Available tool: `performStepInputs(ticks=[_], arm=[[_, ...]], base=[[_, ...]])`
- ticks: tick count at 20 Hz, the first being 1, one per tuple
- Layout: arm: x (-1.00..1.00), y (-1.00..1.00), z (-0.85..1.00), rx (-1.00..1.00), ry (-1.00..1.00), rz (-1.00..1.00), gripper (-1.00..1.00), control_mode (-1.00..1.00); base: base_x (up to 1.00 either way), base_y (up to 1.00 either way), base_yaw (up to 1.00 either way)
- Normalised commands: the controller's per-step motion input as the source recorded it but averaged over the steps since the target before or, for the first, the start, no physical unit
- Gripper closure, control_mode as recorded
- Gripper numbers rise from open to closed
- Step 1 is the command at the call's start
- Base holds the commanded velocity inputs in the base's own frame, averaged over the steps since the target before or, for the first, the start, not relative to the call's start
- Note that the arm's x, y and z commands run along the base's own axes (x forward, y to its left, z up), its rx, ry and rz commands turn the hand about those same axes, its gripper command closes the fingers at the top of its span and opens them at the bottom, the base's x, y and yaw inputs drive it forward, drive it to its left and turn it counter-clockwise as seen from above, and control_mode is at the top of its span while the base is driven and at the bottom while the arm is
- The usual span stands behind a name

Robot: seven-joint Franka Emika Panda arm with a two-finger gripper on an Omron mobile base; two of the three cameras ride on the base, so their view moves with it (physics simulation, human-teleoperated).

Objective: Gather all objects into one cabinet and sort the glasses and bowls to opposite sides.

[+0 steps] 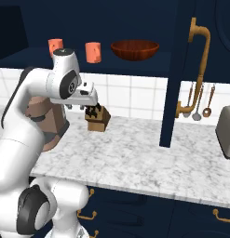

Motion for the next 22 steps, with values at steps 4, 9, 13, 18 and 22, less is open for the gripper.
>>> performStepInputs(ticks=[4, 9, 13, 18, 22], arm=[[-0.59, -0.05, 0.0, 0.0, 0.0, -0.05, -1.0, -1.0], [-1.0, -0.21, 0.0, 0.0, -0.07, -0.1, -1.0, -1.0], [-1.0, -0.06, 0.14, 0.0, -0.01, -0.02, -1.0, -1.0], [-0.68, 0.42, 0.09, 0.0, 0.05, 0.02, -1.0, -1.0], [-0.52, 0.53, 0.02, 0.0, 0.08, 0.01, -1.0, -1.0]], base=[[0.0, 0.0, 0.0], [0.0, 0.0, 0.0], [0.0, 0.0, 0.0], [0.0, 0.0, 0.0], [0.0, 0.0, 0.0]])
